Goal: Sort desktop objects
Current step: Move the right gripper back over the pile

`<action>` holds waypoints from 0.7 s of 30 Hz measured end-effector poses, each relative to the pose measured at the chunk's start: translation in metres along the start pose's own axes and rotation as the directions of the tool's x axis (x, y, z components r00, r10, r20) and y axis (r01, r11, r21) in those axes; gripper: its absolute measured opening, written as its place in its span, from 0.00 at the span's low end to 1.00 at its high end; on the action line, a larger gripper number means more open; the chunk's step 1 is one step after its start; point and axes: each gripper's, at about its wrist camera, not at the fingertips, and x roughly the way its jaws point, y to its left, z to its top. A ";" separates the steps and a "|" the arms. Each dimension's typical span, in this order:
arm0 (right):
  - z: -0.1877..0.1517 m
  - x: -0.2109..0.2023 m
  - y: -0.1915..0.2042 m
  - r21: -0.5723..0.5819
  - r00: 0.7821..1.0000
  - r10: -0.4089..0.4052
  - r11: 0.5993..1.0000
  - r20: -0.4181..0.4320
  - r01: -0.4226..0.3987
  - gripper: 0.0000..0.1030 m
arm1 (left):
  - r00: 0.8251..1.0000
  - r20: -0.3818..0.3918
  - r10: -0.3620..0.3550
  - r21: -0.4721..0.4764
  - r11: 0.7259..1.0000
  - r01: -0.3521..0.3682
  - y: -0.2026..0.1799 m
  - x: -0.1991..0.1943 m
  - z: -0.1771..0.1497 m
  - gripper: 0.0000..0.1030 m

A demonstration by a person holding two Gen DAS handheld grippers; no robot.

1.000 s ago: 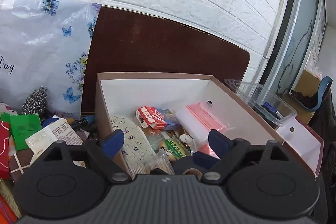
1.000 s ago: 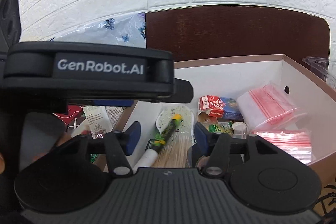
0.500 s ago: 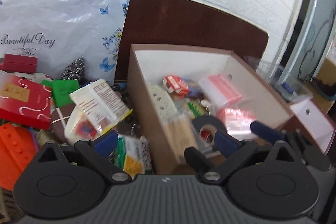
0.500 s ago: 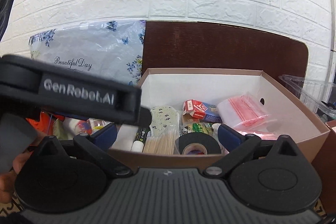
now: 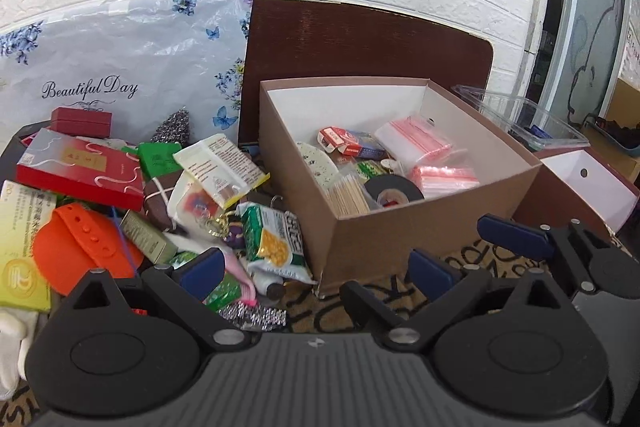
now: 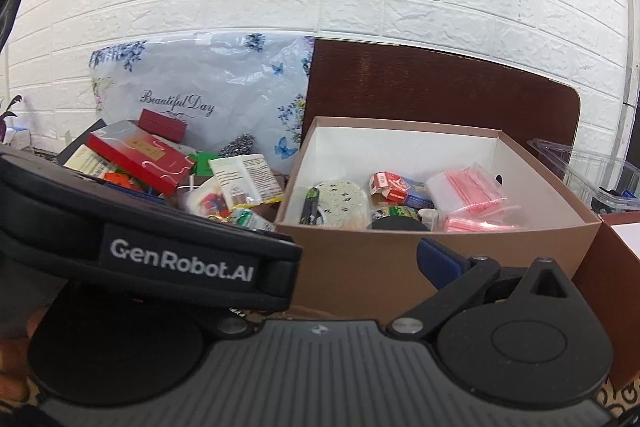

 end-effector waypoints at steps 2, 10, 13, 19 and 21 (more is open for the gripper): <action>-0.004 -0.010 0.006 -0.002 1.000 0.020 1.000 -0.007 -0.021 0.98 | 1.000 0.000 -0.001 -0.008 1.000 0.001 0.002 -0.011 -0.009 0.98; -0.033 -0.049 0.045 -0.034 0.984 0.175 0.984 -0.042 -0.177 0.98 | 1.000 -0.005 -0.006 -0.129 0.992 0.005 0.028 -0.060 -0.070 0.98; -0.048 -0.052 0.065 -0.051 0.970 0.229 0.971 -0.076 -0.233 0.98 | 0.999 -0.036 -0.006 -0.200 0.980 -0.001 0.045 -0.067 -0.093 0.98; -0.067 -0.040 0.091 -0.035 0.933 0.320 0.943 -0.167 -0.330 0.98 | 0.997 -0.060 0.043 -0.296 0.953 -0.059 0.083 -0.073 -0.119 0.98; -0.068 -0.035 0.098 -0.038 0.926 0.332 0.938 -0.180 -0.344 0.98 | 0.996 -0.049 0.076 -0.341 0.936 -0.089 0.098 -0.076 -0.120 0.98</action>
